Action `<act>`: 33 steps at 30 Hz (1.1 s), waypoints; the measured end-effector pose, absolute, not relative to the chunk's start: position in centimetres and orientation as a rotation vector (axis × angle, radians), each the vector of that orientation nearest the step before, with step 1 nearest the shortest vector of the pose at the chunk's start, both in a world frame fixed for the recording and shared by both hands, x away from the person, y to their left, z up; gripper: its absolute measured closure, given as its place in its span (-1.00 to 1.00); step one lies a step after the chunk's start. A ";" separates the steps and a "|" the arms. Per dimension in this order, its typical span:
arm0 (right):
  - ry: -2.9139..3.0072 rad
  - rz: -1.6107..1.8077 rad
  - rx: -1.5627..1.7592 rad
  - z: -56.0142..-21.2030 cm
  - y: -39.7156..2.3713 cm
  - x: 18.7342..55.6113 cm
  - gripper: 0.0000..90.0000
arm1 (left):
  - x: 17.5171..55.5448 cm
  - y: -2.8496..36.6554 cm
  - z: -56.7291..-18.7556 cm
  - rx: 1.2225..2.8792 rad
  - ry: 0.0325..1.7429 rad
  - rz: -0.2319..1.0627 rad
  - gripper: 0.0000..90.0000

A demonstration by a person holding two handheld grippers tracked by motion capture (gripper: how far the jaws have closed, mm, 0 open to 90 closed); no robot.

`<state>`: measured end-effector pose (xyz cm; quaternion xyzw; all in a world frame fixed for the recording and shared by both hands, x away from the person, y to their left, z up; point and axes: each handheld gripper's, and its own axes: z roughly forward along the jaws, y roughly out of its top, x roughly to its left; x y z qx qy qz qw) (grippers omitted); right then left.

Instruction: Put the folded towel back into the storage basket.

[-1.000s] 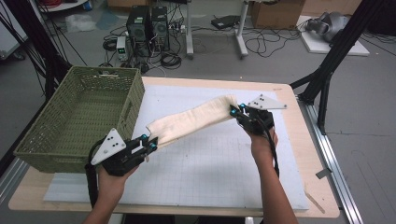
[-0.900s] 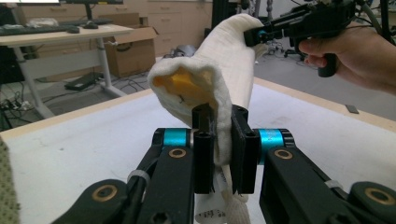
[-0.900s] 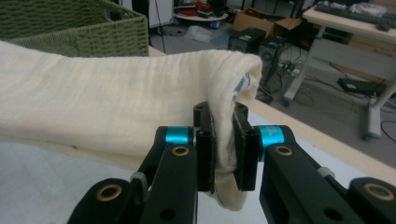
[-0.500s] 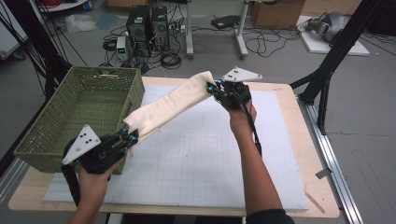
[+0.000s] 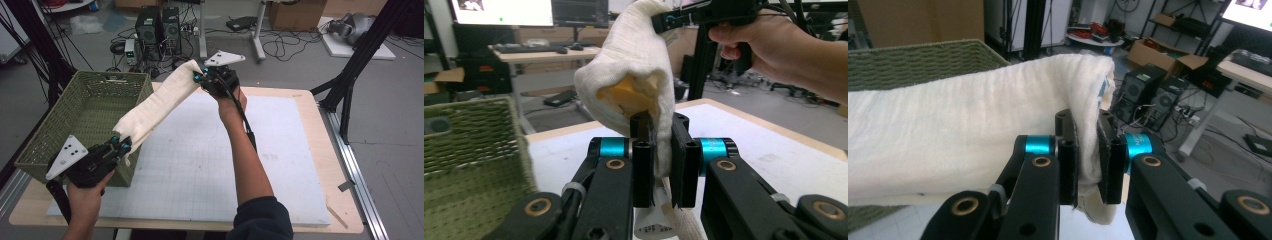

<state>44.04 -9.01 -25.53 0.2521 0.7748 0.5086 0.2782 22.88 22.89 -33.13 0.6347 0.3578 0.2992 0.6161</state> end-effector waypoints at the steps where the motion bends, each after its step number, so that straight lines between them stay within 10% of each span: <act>1: 2.084 1.365 0.667 -25.5 -8.4 44.4 0.82 | 22.8 23.1 -33.1 1.458 0.832 0.690 0.82; 33: 2.184 1.363 0.534 -24.2 6.2 49.1 0.82 | 21.9 28.2 -33.4 1.445 0.953 0.842 0.82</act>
